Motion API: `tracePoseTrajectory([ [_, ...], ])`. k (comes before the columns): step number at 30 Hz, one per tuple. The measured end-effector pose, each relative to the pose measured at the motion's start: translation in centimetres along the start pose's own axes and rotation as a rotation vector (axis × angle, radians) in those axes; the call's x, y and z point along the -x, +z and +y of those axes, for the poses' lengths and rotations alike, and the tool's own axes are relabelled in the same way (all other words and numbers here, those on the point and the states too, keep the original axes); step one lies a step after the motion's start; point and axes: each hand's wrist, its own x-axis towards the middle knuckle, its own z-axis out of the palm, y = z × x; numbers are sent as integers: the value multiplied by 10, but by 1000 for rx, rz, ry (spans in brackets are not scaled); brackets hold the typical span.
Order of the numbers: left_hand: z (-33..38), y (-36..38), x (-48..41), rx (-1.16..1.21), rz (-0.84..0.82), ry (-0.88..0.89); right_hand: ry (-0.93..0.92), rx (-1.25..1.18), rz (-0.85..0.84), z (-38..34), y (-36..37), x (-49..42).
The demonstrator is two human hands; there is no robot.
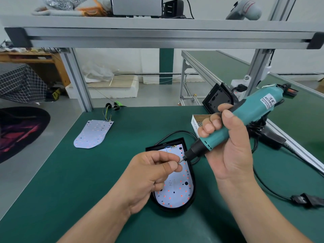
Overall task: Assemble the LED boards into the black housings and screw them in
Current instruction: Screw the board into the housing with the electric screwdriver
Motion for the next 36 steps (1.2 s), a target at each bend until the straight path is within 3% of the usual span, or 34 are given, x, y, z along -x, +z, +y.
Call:
tracePoseTrajectory([
  [6, -3, -1, -3, -66, 77, 52, -2, 32, 38, 8, 3, 3],
  [17, -2, -2, -2, -55, 35, 9, 67, -68, 209, 16, -7, 0],
  [23, 1, -9, -6, -70, 180, 17, 74, -91, 239, 14, -5, 0],
  [25, 3, -14, -8, -257, 260, 75, 78, -88, 241, 13, -5, -1],
  [29, 1, -19, -9, -924, 325, 177, 93, -63, 224, 11, -7, -2],
  [33, 1, -13, -9, -1249, 278, 161, 113, -40, 199, 11, -9, -2],
  [36, 6, -9, -12, -1356, 278, 140, 134, -21, 183, 11, -9, -2],
])
